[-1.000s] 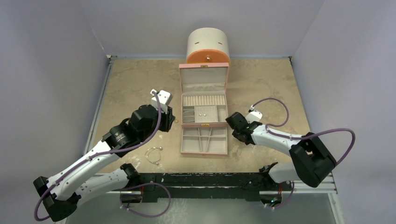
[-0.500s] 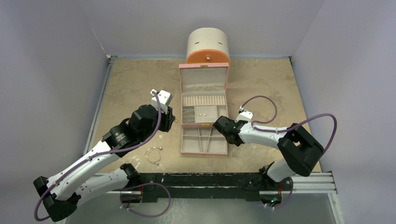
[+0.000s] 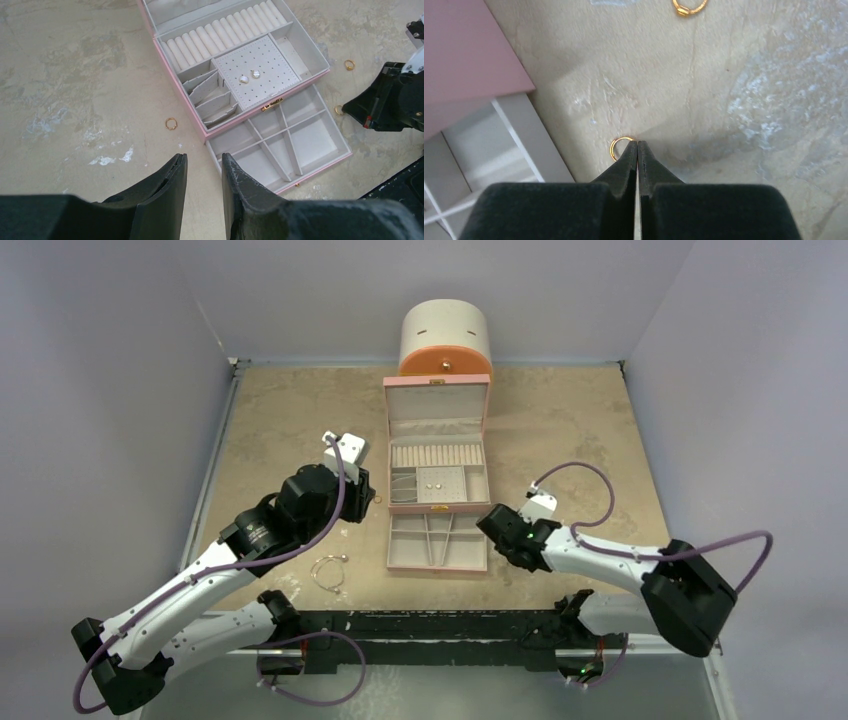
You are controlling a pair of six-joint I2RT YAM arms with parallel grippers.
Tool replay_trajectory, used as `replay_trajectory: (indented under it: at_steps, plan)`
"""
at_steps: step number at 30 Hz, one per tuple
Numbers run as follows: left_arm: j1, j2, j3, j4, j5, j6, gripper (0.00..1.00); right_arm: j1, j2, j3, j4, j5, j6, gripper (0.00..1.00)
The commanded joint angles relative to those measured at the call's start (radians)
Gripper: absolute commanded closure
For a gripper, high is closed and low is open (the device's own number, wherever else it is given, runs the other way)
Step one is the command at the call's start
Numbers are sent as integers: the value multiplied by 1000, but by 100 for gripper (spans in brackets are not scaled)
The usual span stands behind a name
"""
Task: Organize the mixed jewelry
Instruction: Pick up the jewelry from the center of the board.
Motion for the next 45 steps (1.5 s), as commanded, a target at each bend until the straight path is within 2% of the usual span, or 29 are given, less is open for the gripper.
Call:
replay_trajectory:
  at_steps: [1, 9, 11, 12, 13, 16, 22, 30, 38, 45]
  plan:
    - [4, -8, 2, 39, 7, 16, 69, 7, -137, -50, -24, -41, -71, 100]
    - [3, -1, 5, 66, 73, -22, 69, 7, -399, -81, 8, -100, -274, 100]
    - [3, 1, 14, 77, 94, -48, 64, 7, -447, -73, 23, -124, -337, 100]
    - [2, 0, 14, 86, 105, -62, 57, 7, -468, -66, 40, -143, -375, 100]
    - [2, -3, 11, 95, 113, -77, 55, 7, -486, -60, 55, -162, -404, 100]
    - [3, -15, -18, 131, 149, -163, 54, 10, -509, -32, 99, -227, -490, 100]
    - [2, -50, -140, 280, 257, -456, 54, 70, -474, 46, 201, -298, -597, 100]
    - [2, -85, -332, 529, 357, -809, 57, 230, -329, 200, 281, -225, -669, 100]
    - [2, -116, -433, 647, 350, -952, 58, 323, -224, 282, 343, -205, -740, 100]
    - [2, -85, -433, 673, 365, -962, 62, 349, -207, 294, 389, -207, -744, 100]
